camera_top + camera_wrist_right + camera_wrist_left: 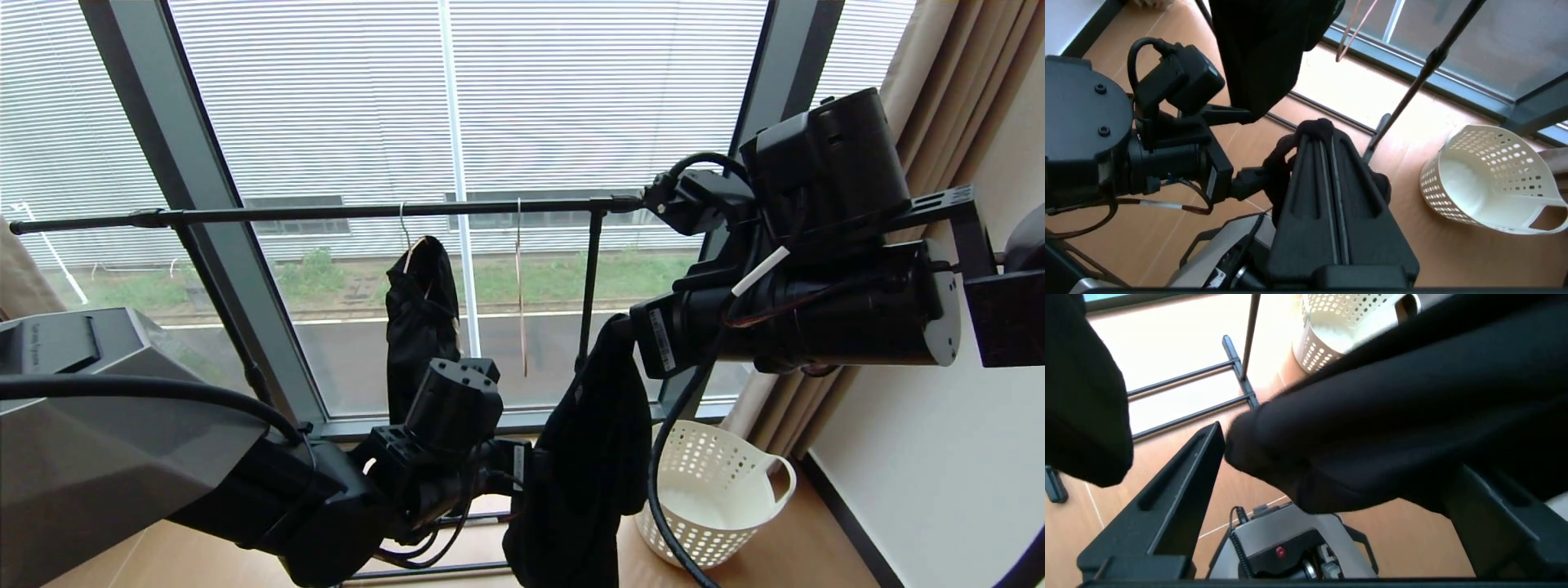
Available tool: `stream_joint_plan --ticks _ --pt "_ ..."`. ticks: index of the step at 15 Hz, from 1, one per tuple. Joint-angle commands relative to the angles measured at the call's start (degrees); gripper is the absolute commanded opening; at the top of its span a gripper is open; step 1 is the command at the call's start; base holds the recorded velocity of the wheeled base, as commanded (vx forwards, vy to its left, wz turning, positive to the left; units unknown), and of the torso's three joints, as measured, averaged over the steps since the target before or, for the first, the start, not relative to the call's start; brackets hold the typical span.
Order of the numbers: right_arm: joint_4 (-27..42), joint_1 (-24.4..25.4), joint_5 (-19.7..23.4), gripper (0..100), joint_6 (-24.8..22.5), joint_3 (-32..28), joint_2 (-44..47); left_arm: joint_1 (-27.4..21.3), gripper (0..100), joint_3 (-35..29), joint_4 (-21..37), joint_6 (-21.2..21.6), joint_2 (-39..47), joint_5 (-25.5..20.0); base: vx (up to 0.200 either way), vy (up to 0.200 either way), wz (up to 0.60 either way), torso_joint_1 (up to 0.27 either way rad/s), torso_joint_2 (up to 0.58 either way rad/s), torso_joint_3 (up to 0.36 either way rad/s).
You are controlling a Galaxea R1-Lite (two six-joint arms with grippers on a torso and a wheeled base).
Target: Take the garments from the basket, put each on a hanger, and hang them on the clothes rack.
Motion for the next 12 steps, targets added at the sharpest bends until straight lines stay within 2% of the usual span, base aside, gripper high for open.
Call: stream_joint_plan --ticks 1,2,9,10,12 --pt "0.08 -0.75 -0.06 0 -0.03 0.21 -0.80 0.14 100 0.32 -0.03 -0.01 -1.65 -0.01 0.000 0.000 0.00 0.000 0.00 0.000" --pt "0.00 -1.46 0.03 0 -0.03 0.47 -0.80 0.05 0 0.93 -0.03 0.08 -2.71 -0.01 0.000 0.000 0.00 0.000 0.00 0.000" --pt "-0.18 -5.06 -0.49 0 -0.38 3.02 -2.12 0.93 0 2.60 -0.03 0.43 -6.13 -0.01 0.000 0.000 0.00 0.000 0.00 0.000" --pt "-0.09 -6.47 -2.34 0 -2.31 3.81 -2.38 1.72 0 2.60 -0.03 0.52 -7.63 -0.01 0.000 0.000 0.00 0.000 0.00 0.000" --pt "-0.36 -9.37 -5.42 0 -11.10 5.75 -2.56 3.22 0 2.43 -0.03 1.57 -10.18 -0.01 0.000 0.000 0.00 0.000 0.00 0.000"
